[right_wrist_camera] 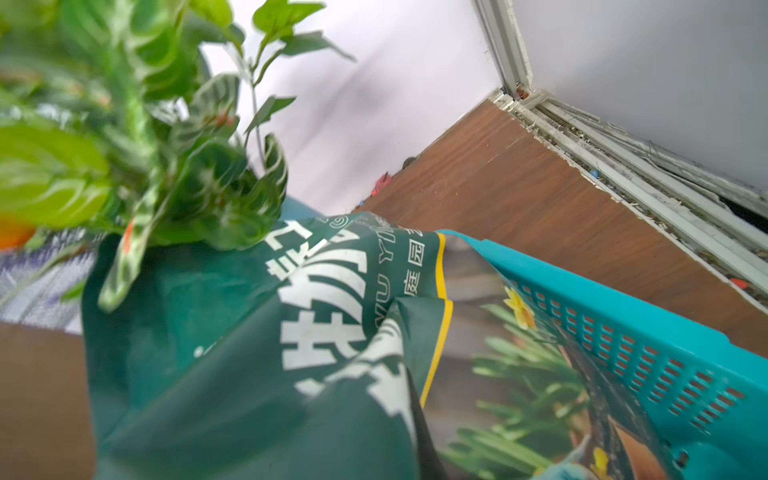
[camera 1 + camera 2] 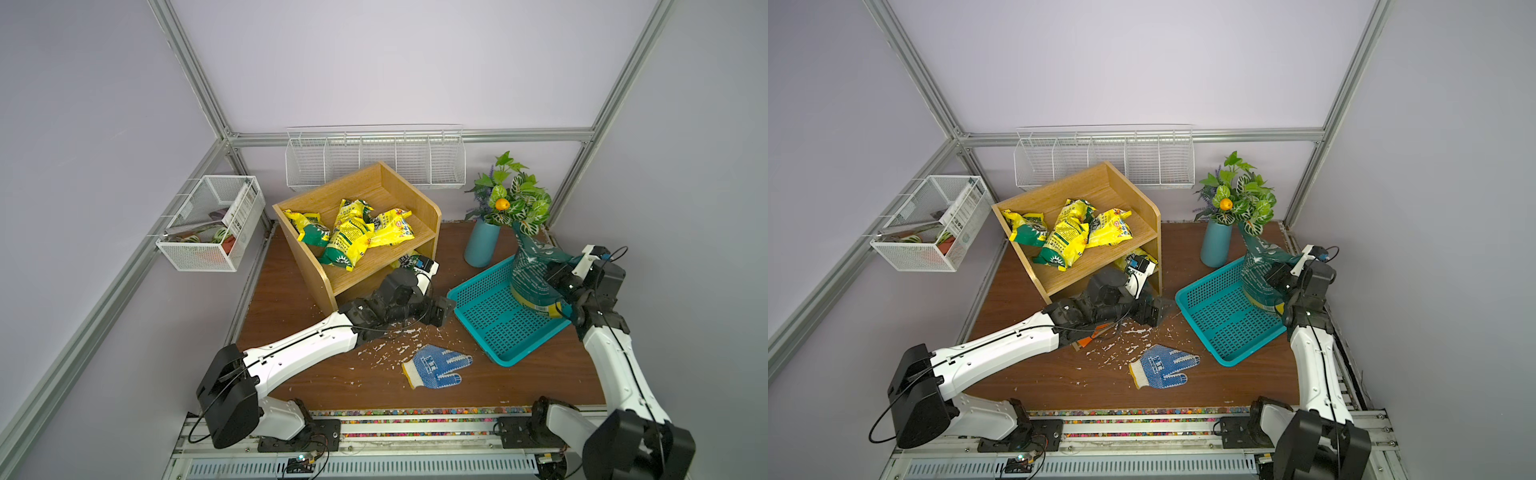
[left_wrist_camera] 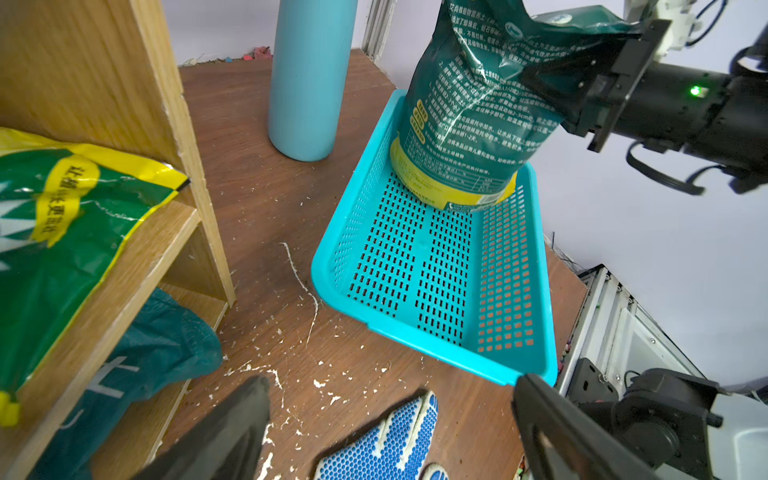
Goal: Take down the fertilizer bag from the shelf
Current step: Adjust the fertilizer bag in the storage box.
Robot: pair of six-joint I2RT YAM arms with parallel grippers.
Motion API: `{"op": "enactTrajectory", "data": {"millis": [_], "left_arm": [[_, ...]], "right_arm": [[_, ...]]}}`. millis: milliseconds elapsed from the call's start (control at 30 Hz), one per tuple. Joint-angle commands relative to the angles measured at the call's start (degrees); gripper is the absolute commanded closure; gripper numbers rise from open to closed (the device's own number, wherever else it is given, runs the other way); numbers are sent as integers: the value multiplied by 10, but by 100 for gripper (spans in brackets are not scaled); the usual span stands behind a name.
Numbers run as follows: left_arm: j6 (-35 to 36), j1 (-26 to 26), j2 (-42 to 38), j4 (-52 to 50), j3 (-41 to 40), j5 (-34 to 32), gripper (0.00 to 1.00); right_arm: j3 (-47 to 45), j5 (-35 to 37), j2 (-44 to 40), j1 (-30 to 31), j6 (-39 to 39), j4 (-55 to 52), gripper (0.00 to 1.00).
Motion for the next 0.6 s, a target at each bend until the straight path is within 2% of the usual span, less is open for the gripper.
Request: {"op": "enactTrajectory", "data": {"millis": [0,133,200,367,500,567], "left_arm": [[3,1,-17,5,-14,-14,4],[-1,1,-25,5,-24,-25,4],[0,1,-24,5,-24,-31,4],[1,1,-24,3,-18,-33,4],[6,0,-25,1,-19,-37,4],[10,1,-23,-2,-17,-37,4]], "right_arm": [[4,-85,20,-32,79,204,100],[4,-186,64,-44,118,265,100],[-2,-206,71,-45,149,299,100],[-8,-167,57,-62,124,247,100],[-27,-174,50,-97,147,251,100],[-26,-166,42,-101,131,219,100]]}}
